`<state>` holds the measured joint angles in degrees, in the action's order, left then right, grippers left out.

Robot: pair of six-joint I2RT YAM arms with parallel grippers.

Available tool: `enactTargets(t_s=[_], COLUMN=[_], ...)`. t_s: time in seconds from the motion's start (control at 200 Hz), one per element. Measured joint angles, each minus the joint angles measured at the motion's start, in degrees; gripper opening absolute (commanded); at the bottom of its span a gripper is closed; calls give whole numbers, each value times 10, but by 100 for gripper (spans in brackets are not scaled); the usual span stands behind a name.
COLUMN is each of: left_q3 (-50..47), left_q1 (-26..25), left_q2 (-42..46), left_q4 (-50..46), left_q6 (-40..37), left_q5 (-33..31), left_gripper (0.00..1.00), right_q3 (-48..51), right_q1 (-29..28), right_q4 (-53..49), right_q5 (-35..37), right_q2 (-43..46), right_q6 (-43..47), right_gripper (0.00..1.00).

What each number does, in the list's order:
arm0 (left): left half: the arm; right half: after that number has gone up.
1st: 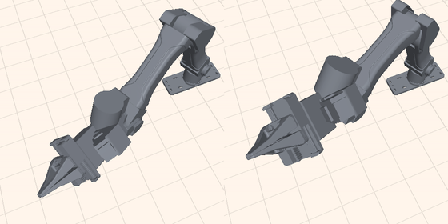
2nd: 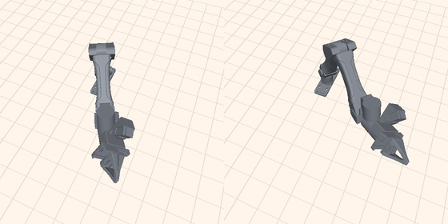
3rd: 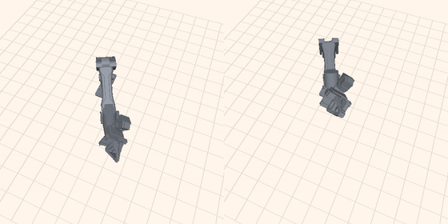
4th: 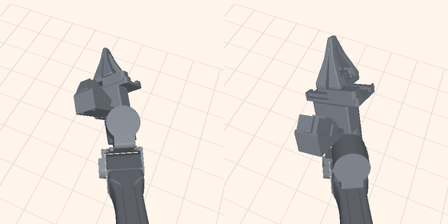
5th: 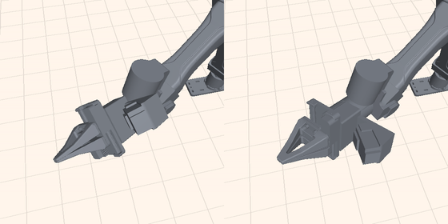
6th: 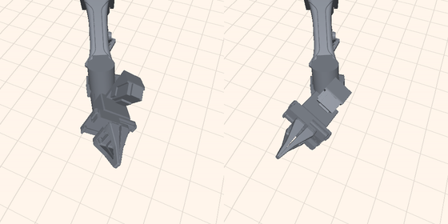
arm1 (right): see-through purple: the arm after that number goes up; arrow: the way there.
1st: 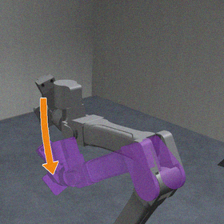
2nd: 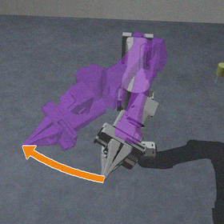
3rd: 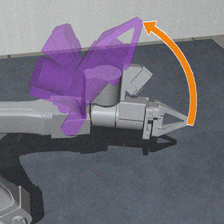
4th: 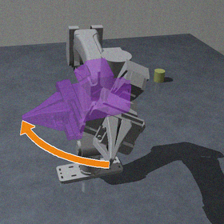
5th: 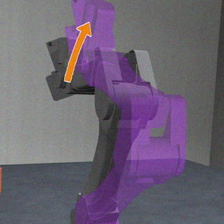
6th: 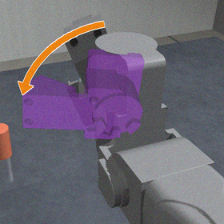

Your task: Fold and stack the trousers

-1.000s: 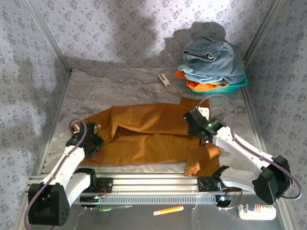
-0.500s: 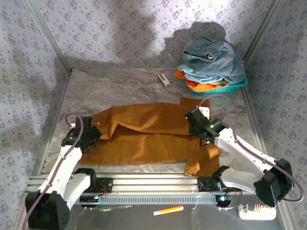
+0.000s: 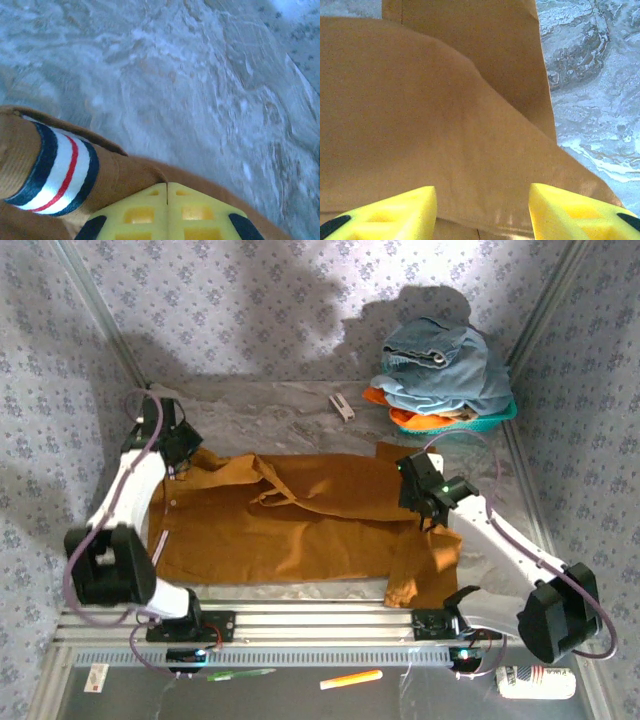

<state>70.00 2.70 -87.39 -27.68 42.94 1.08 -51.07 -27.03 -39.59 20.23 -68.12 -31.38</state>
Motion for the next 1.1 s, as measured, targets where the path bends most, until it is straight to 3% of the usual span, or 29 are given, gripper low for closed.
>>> enactTargets(t_s=[0.04,0.105,0.18,0.22,0.265,0.39,0.495,0.65,0.829,0.959,1.099], left_q3=[25,71,125,142,146,123,56,-106,-292,-389,-454], left_q1=[12,30,48,56,65,82,69,-47,-195,-240,-243], left_q2=[-43,-113,-188,-214,-227,-203,-111,72,170,225,264], left_q4=[9,21,25,30,30,22,26,56,83,83,106], left_q6=[2,3,12,16,20,32,38,56,102,143,173], left_q5=[12,42,76,87,93,95,80,62,49,26,-7], left_gripper=[3,28,73,88,96,99,99,97,93,92,93], right_q3=[-7,-19,-33,-39,-43,-41,-25,18,62,93,136], right_q1=[7,15,20,21,22,26,38,77,136,189,267], right_q4=[2,3,2,0,-3,-28,-42,-61,-76,-73,-61], right_q5=[-5,-13,-18,-20,-21,-23,-36,-73,-114,-137,-178], right_q2=[-4,-7,-7,-7,-3,20,47,63,96,124,139], right_q6=[4,9,15,18,22,23,14,-7,-28,-54,-70], right_gripper=[56,59,63,65,68,75,76,76,76,78,81])
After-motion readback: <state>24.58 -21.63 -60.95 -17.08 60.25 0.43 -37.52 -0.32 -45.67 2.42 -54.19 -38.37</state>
